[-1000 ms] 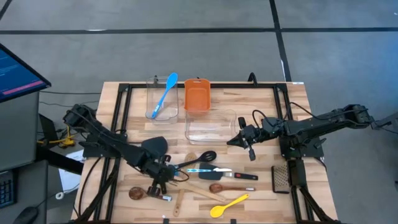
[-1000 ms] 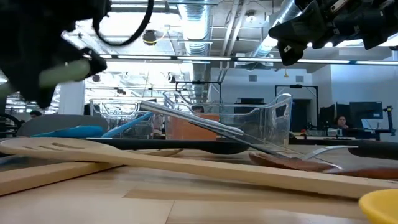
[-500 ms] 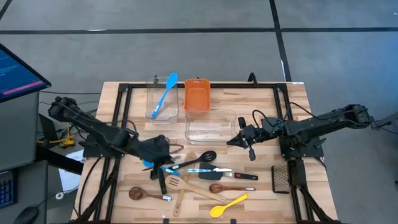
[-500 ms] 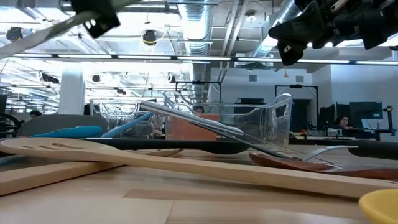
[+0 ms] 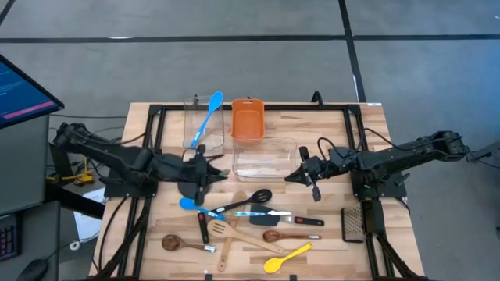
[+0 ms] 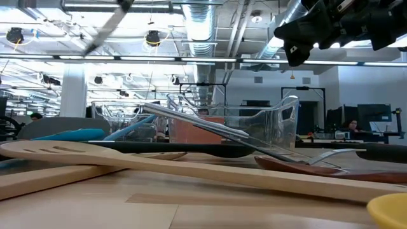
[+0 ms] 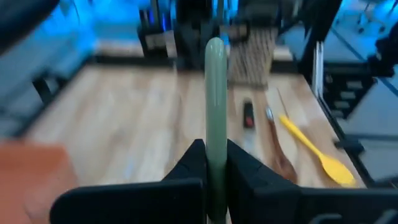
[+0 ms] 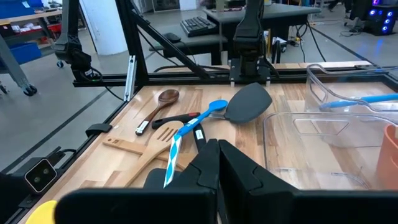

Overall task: Pick & Place Kitchen Items
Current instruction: Put the green knife into the orange bin

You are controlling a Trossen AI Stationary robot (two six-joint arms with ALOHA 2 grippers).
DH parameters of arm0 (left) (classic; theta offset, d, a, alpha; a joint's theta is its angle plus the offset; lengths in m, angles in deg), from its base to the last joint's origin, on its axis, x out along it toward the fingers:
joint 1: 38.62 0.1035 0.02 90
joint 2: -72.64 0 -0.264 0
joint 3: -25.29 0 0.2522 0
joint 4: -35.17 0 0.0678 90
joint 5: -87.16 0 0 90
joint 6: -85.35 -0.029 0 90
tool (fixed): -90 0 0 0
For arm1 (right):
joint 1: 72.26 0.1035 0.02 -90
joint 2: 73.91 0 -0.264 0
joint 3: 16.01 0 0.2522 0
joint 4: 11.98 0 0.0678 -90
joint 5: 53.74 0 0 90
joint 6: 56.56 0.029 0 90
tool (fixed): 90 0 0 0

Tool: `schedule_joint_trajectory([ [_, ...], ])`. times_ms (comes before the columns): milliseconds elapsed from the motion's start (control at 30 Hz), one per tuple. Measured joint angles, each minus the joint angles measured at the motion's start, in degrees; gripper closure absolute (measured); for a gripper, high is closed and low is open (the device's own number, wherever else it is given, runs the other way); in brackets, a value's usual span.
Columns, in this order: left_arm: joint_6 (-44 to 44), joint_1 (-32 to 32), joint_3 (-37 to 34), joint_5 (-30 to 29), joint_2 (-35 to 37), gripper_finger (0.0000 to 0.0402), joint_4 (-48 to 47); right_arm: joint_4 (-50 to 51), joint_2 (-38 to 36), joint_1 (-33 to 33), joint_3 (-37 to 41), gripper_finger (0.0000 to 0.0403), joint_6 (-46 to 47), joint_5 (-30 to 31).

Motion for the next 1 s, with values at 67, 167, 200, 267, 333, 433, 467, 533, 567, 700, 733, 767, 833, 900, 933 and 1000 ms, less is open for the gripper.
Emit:
schedule_joint_trajectory([
  [67,-5.4,1.2,0.0,0.0,-0.2,0.0395,4.5,-0.8,0.0,0.0,0.0,0.0403,0.0,0.0],
  [167,-10.9,3.2,0.0,0.4,-0.1,0.0395,8.5,-3.6,0.0,0.0,0.0,0.0403,0.0,0.1],
  [200,-11.2,4.3,0.0,0.5,0.0,0.0395,8.6,-4.5,0.0,0.0,0.0,0.0403,0.0,0.1],
  [267,-11.2,6.3,-0.1,0.5,0.0,0.0395,8.5,-5.8,0.0,0.0,0.0,0.0403,0.0,0.1],
  [333,-11.2,8.4,-1.0,1.0,0.4,0.0395,8.5,-6.6,0.0,0.0,0.0,0.0403,0.0,0.1],
  [433,-10.5,12.1,-3.2,5.2,0.9,0.0395,8.8,-6.7,0.0,0.0,0.0,0.0403,0.0,0.1],
  [467,-9.7,13.3,-4.1,6.9,1.3,0.0395,8.8,-6.8,0.1,0.0,0.0,0.0403,0.0,0.6],
  [533,-9.4,15.5,-5.8,11.4,2.0,0.0395,12.4,-7.0,0.9,0.0,0.0,0.0403,0.1,2.9],
  [567,-9.4,16.5,-6.8,13.6,2.7,0.0395,13.7,-7.2,1.3,0.0,0.1,0.0403,0.0,4.2],
  [700,-9.9,20.4,-9.5,17.5,5.8,0.0395,17.3,-11.7,5.2,-0.3,0.0,0.0403,0.0,7.6],
  [733,-11.0,21.3,-10.0,18.1,6.8,0.0395,17.5,-13.5,6.5,-0.5,0.0,0.0403,0.0,7.8],
  [767,-12.0,22.2,-10.4,18.7,7.7,0.0395,17.8,-15.4,7.6,-0.7,0.0,0.0403,0.0,7.8],
  [833,-14.0,24.3,-11.3,19.0,9.6,0.0395,17.8,-18.5,10.7,-1.3,-1.1,0.0403,0.1,7.9],
  [900,-16.1,26.6,-12.0,19.8,11.2,0.0395,17.7,-20.0,13.8,-1.7,-2.5,0.0403,0.1,8.0],
  [933,-17.2,28.0,-12.3,20.5,11.9,0.0395,17.8,-20.6,15.6,-1.9,-3.8,0.0403,0.1,8.0],
  [1000,-18.0,31.3,-12.6,23.0,13.1,0.0395,18.0,-20.9,19.0,-2.5,-6.2,0.0403,0.0,8.6],
])
